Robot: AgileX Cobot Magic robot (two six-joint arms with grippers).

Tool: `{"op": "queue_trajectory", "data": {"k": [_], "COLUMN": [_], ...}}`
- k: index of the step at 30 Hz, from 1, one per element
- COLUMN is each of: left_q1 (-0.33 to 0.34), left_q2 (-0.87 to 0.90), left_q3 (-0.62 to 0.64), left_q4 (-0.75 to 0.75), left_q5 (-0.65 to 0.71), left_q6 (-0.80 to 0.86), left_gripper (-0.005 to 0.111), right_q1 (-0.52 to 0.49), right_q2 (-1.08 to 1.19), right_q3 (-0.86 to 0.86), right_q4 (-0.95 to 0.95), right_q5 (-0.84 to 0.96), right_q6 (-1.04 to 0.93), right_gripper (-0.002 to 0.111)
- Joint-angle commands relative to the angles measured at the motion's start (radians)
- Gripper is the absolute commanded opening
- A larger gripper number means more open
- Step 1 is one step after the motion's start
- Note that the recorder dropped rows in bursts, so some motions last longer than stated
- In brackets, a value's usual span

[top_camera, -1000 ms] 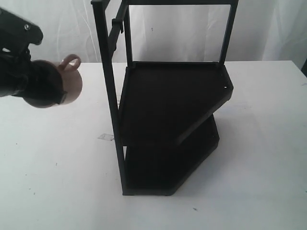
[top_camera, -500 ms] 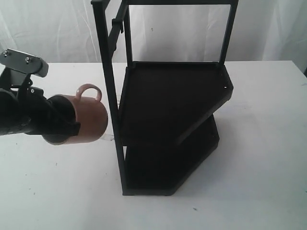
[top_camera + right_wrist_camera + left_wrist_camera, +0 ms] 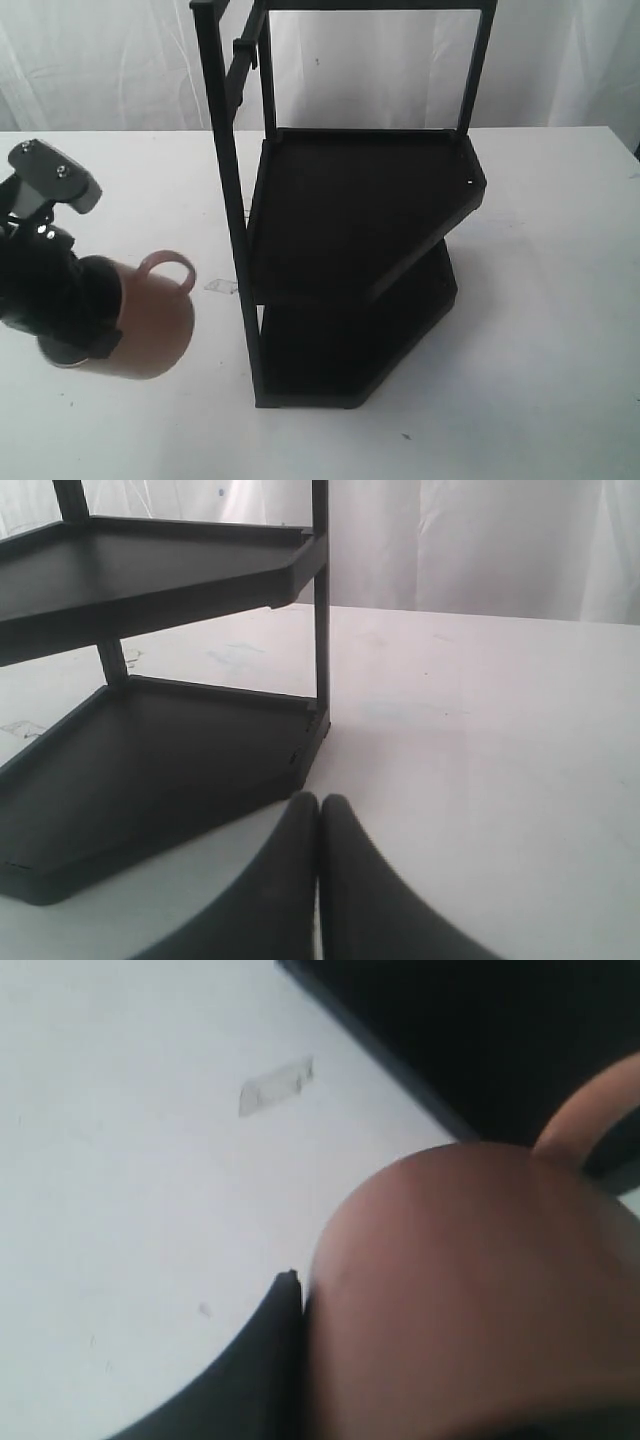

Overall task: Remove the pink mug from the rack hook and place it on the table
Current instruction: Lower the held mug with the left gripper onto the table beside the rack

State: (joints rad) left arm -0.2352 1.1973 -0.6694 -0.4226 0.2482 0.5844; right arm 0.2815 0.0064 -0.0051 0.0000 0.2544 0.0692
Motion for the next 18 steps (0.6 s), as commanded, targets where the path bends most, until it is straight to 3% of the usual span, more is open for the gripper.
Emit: {"op": "queue_trajectory", "data": {"k": [1, 11, 18], "left_q1": [0.003, 0.003, 0.003], "left_q2": [-0.01, 0.103, 0.297], "left_q3": [-0.056, -0.277, -0.456], "left_q4": [0.369, 0.423, 0.423], "left_q5": [0.165, 0.398, 0.427], "left_q6": [-0.414, -0.455, -0.456], "left_gripper": [0.0, 0.0, 0.0], "right_q1": [-0.003, -0.003, -0.003], "right_q2": [-0.006, -0.006, -0.006], "right_q3": [0.005, 0.005, 0.005], "right_q4": [-0.008, -0.008, -0.008], "right_q5": [-0.011, -0.011, -0.011], "right_q6": [0.0, 0.0, 0.0], "right_gripper": [0.0, 0.0, 0.0]}}
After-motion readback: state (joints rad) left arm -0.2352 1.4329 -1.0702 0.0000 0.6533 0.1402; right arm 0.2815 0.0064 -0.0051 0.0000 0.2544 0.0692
